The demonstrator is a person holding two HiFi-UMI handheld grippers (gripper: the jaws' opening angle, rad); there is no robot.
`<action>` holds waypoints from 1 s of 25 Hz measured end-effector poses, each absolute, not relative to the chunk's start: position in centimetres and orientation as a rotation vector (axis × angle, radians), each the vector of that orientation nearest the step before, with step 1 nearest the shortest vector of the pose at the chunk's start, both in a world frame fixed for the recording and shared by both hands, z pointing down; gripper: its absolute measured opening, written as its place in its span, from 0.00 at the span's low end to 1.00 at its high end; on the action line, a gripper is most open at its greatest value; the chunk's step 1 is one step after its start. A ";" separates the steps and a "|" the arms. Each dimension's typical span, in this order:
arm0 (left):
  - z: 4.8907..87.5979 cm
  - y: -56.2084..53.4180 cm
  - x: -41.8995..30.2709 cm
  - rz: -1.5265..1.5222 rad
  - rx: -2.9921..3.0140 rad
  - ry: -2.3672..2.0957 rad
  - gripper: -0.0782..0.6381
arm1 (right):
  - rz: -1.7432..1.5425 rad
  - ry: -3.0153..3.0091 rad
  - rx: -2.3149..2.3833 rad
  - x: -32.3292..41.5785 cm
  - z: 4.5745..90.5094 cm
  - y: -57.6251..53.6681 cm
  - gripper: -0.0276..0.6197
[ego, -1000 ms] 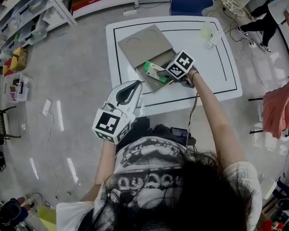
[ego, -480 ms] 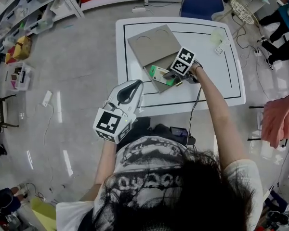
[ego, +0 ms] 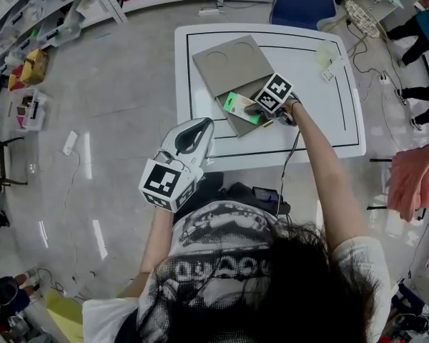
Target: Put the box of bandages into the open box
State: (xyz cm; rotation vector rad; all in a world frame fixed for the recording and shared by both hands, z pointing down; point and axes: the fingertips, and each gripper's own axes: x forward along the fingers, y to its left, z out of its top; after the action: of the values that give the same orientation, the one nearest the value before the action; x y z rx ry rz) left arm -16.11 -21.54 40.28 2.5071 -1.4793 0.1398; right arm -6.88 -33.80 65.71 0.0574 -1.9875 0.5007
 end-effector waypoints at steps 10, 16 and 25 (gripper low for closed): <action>40.1 -21.2 -15.7 0.133 2.517 -1.463 0.11 | 0.497 -2.065 0.170 -6.5 65.0 -33.8 0.42; 40.1 -21.0 -15.3 0.133 2.525 -1.446 0.11 | 0.474 -2.189 0.219 -7.1 61.7 -33.1 0.40; 39.7 -20.8 -13.7 0.146 2.543 -1.417 0.11 | 0.533 -2.529 0.437 -6.7 52.7 -31.1 0.32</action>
State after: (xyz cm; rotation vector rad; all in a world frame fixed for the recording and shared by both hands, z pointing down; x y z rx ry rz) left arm -13.71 -20.82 39.75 2.5432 -1.4173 0.1455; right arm -6.71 -31.11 52.74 0.4370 -2.5285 0.5333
